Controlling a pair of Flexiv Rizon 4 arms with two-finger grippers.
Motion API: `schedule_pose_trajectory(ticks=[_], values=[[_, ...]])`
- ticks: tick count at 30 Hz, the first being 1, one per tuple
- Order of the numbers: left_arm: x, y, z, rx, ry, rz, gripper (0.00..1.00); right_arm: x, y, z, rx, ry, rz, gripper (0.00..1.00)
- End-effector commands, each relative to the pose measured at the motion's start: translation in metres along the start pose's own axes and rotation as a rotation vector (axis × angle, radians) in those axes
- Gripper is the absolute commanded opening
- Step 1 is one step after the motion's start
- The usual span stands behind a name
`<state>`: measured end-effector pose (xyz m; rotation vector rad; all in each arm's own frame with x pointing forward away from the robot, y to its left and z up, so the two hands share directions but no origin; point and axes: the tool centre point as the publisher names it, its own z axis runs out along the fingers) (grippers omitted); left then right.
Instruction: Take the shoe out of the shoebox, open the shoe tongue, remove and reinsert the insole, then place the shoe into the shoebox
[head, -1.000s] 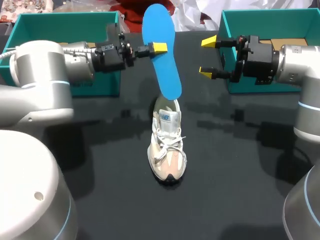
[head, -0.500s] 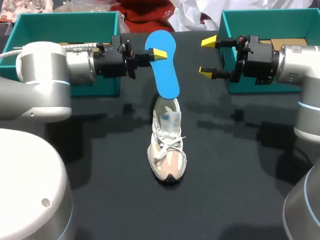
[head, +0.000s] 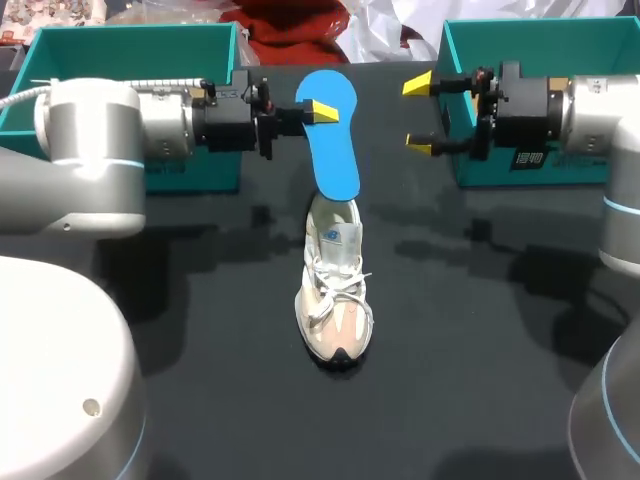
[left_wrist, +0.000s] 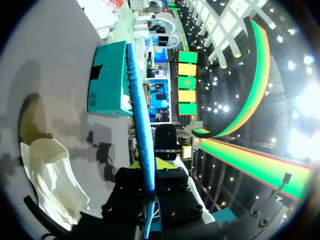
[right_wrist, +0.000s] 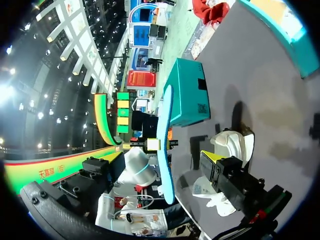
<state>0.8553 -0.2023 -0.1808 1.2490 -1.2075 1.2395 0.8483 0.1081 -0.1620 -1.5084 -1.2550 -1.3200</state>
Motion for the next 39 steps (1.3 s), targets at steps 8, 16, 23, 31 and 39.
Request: schedule_pose_trajectory(ticks=[8, 16, 23, 31, 39], values=[[-0.003, -0.002, 0.001, -0.003, 0.007, -0.007, 0.00, 0.039, -0.003, -0.005, 0.008, -0.458, -0.007, 1.00], [-0.003, -0.002, 0.001, -0.003, 0.007, -0.007, 0.00, 0.067, -0.008, 0.011, -0.030, -0.786, -0.047, 1.00], [-0.003, -0.002, 0.001, -0.003, 0.007, -0.007, 0.00, 0.083, -0.015, 0.029, -0.049, -0.971, -0.102, 1.00], [-0.003, -0.002, 0.001, -0.003, 0.007, -0.007, 0.00, 0.098, -0.021, 0.048, -0.093, -1.216, -0.124, 1.00], [-0.003, -0.002, 0.001, -0.003, 0.007, -0.007, 0.00, 0.108, -0.032, 0.069, -0.120, -1.411, -0.200, 1.00]])
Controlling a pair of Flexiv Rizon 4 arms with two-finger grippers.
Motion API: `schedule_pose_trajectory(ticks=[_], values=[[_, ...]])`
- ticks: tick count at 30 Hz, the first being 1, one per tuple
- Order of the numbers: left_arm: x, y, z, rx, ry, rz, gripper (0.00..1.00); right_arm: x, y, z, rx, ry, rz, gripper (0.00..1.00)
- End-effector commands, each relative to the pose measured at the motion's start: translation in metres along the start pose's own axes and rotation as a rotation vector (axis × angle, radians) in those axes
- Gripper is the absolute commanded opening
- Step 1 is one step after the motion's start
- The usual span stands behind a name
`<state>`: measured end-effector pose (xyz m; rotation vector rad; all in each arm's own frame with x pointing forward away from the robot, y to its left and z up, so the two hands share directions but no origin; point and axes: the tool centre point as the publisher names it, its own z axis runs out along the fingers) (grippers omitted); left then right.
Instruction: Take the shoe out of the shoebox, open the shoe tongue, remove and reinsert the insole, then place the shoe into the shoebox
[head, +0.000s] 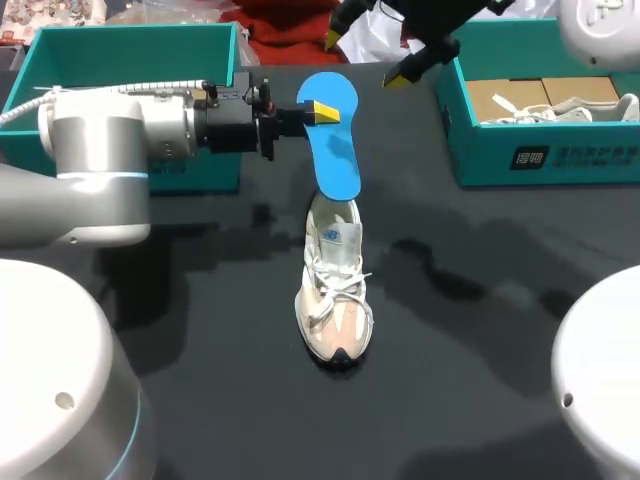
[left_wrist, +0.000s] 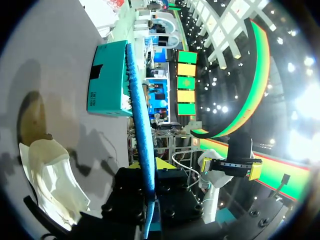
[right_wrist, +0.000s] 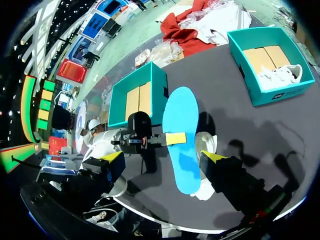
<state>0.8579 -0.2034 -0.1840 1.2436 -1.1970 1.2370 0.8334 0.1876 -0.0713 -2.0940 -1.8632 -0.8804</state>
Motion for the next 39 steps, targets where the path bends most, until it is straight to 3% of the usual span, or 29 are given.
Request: schedule_pose_trajectory(ticks=[1, 9, 19, 39], values=[[0.000, 0.000, 0.000, 0.000, -0.002, 0.000, 0.00, 0.014, -0.004, 0.007, -0.016, -0.645, -0.048, 1.00], [0.000, 0.000, 0.000, 0.000, -0.002, 0.000, 0.00, 0.025, -0.009, 0.014, -0.013, -0.765, -0.063, 1.00], [0.000, 0.000, 0.000, 0.000, -0.002, 0.000, 0.00, 0.026, -0.015, 0.014, -0.005, -0.785, -0.050, 1.00], [0.000, 0.000, 0.000, 0.000, -0.002, 0.000, 0.00, -0.006, -0.011, 0.001, 0.003, -0.414, 0.025, 1.00]])
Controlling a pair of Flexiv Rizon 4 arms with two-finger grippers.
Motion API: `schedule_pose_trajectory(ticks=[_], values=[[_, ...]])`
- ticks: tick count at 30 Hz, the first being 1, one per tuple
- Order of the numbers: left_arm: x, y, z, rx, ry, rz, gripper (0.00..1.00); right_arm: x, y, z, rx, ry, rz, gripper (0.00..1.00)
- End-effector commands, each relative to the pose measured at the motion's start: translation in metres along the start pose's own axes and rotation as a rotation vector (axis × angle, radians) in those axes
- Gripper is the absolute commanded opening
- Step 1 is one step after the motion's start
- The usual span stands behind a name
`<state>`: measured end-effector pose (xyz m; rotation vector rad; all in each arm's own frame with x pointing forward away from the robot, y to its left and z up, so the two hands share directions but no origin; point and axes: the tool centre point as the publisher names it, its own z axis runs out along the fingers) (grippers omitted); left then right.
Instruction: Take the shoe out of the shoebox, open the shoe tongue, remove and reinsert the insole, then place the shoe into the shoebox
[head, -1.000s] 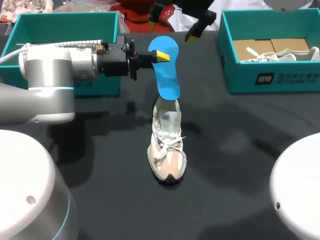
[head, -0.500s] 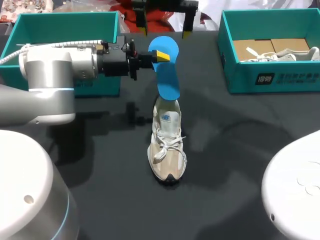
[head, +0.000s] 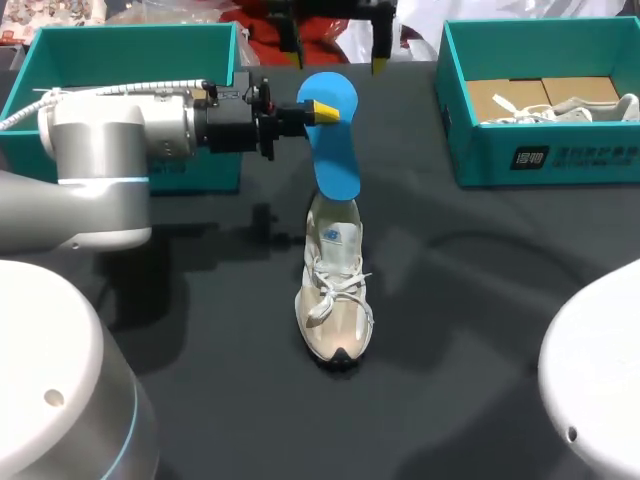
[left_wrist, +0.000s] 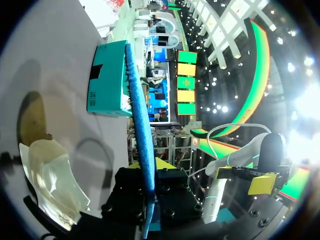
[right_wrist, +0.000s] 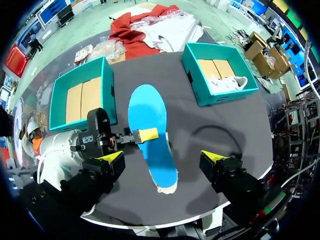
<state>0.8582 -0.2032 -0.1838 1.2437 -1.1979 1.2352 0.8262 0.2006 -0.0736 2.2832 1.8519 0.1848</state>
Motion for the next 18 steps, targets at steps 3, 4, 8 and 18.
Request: schedule_pose_trajectory(ticks=[3, 4, 8, 18], values=[[0.000, 0.001, 0.000, 0.001, -0.001, 0.000, 0.00, -0.020, 0.000, 0.007, 0.027, 0.251, 0.029, 1.00], [0.000, 0.001, 0.000, 0.001, -0.001, 0.000, 0.00, -0.020, -0.001, 0.007, 0.031, 0.268, 0.033, 1.00], [0.000, 0.001, 0.000, 0.001, -0.001, 0.000, 0.00, -0.024, -0.001, 0.010, 0.046, 0.319, 0.046, 1.00], [0.000, 0.001, 0.000, 0.001, -0.001, 0.000, 0.00, -0.028, 0.000, 0.019, 0.085, 0.414, 0.078, 1.00]])
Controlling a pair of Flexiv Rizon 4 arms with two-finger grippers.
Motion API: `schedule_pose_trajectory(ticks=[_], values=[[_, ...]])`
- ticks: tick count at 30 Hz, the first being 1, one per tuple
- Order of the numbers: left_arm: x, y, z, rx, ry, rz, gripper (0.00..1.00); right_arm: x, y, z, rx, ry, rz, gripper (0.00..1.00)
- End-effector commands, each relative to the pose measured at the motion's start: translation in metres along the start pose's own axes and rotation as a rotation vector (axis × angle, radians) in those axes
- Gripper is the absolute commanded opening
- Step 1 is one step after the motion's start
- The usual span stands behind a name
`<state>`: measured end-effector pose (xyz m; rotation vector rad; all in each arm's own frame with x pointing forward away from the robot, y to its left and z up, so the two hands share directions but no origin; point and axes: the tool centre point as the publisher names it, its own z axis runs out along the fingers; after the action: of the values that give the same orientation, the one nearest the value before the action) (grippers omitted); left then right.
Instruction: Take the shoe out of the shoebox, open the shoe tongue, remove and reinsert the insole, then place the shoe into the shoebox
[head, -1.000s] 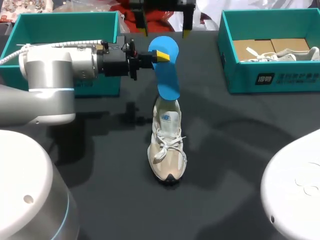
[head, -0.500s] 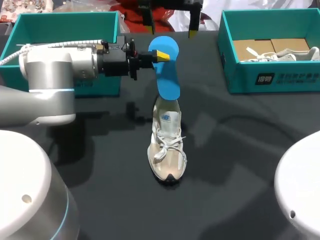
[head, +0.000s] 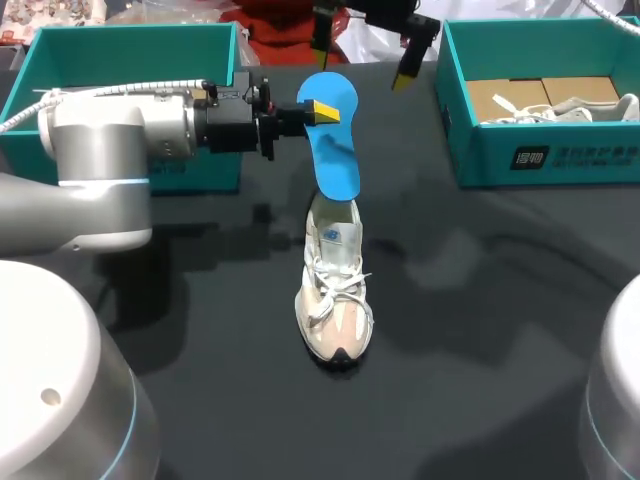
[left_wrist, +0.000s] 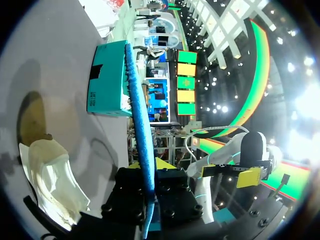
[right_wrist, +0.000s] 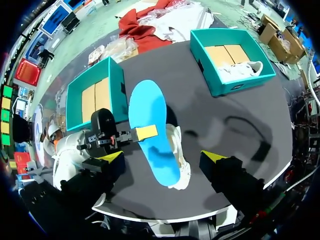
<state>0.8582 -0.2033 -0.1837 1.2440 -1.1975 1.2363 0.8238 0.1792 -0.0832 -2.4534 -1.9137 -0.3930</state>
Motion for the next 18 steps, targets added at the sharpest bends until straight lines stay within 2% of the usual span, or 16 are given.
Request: schedule_pose_trajectory(ticks=[1, 6, 18], values=[[0.000, 0.001, 0.000, 0.000, -0.001, 0.000, 0.00, -0.009, 0.002, 0.008, 0.018, 0.207, 0.013, 1.00], [0.000, 0.001, 0.000, 0.000, -0.001, 0.000, 0.00, -0.016, 0.006, 0.014, 0.066, 0.279, 0.076, 1.00], [0.000, 0.001, 0.000, 0.000, -0.001, 0.000, 0.00, -0.032, 0.003, 0.019, 0.088, 0.492, 0.105, 1.00]])
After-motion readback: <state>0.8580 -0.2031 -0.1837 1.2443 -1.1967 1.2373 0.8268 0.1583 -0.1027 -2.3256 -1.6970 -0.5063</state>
